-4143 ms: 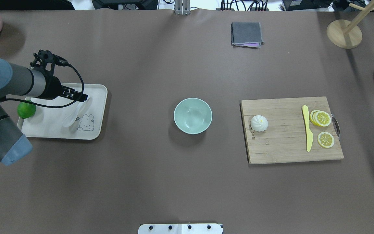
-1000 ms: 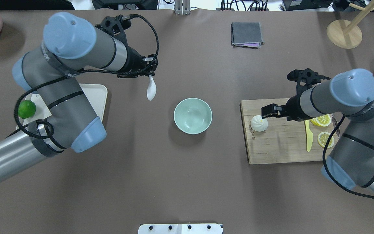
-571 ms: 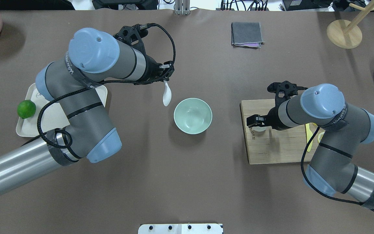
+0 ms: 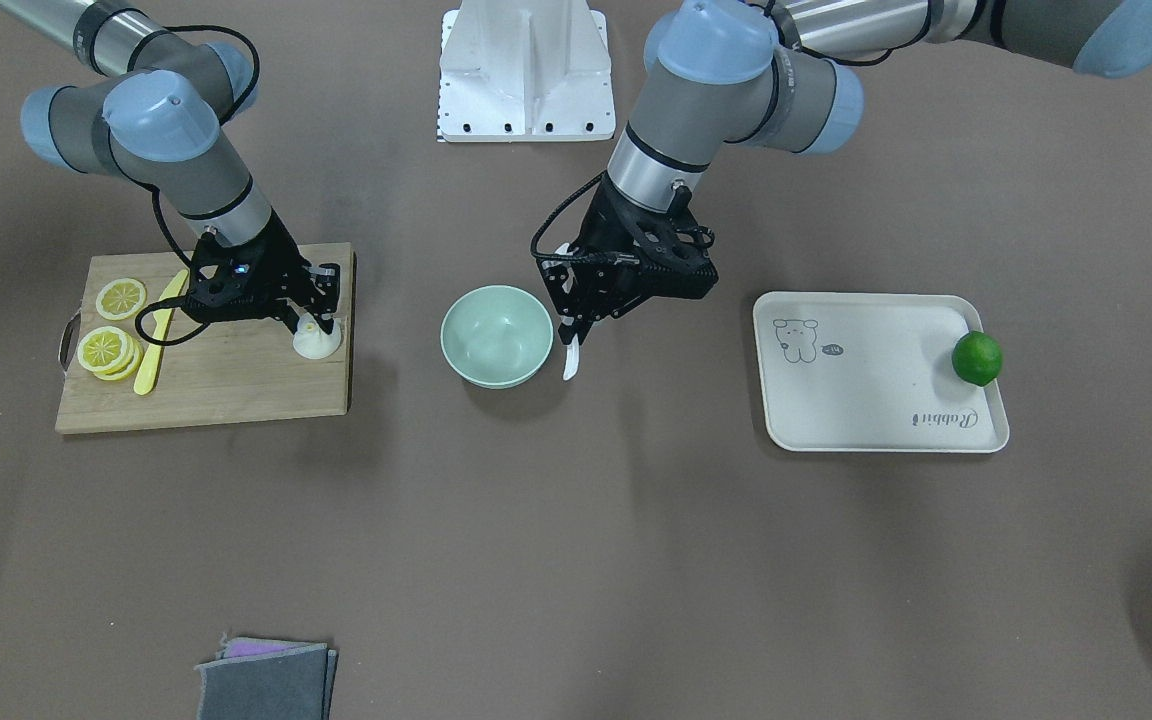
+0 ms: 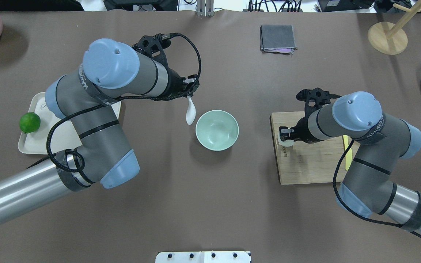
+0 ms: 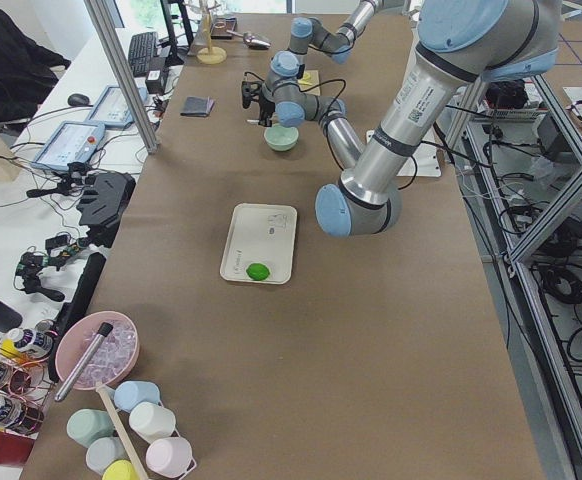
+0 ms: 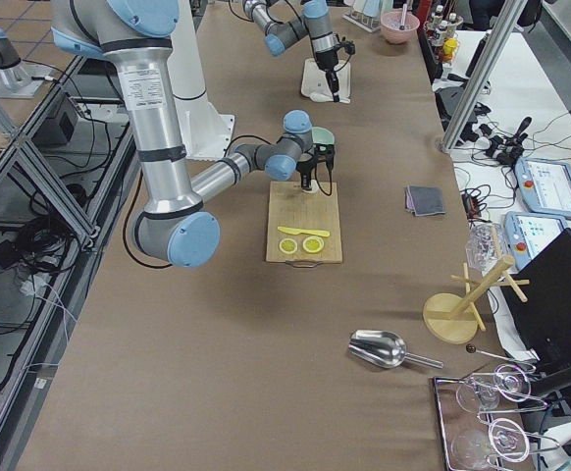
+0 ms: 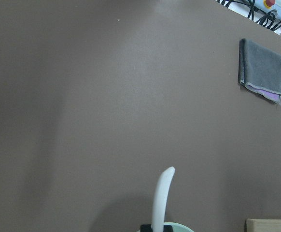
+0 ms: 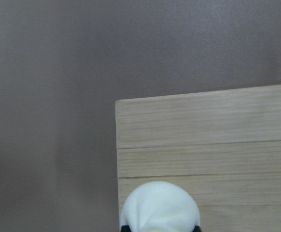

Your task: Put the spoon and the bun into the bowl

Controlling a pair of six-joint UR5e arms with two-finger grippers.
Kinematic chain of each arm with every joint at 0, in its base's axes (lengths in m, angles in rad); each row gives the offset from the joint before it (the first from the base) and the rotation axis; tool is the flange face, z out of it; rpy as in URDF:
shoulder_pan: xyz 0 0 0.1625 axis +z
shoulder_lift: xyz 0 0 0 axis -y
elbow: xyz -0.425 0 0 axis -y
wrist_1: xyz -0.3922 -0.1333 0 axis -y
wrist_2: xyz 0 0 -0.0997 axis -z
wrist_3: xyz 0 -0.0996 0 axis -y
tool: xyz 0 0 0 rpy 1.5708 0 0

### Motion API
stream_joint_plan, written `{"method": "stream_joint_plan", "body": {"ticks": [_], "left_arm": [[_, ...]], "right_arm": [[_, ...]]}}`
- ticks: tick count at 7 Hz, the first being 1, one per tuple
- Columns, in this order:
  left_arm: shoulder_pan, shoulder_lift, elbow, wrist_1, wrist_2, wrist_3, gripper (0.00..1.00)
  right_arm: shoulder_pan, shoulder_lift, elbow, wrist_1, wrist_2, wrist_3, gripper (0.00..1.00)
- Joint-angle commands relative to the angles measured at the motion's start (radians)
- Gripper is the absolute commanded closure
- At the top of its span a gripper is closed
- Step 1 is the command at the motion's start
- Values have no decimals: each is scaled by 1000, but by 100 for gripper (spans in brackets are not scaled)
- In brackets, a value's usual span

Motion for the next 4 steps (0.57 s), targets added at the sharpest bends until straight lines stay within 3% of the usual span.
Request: {"method": "stream_joint_plan", "body": {"ticks": [1,3,4], "left_arm": [[48,-7,6,-6,87,-6,100],[100,-53,59,-21,131,-76,100],[146,-56,98,-87,216,-90,100]], "right_arm": [[45,30,0,0,35,23,100],[82,82,-2,0,102,32,100],[82,97,-3,-2,102,47,100]]}}
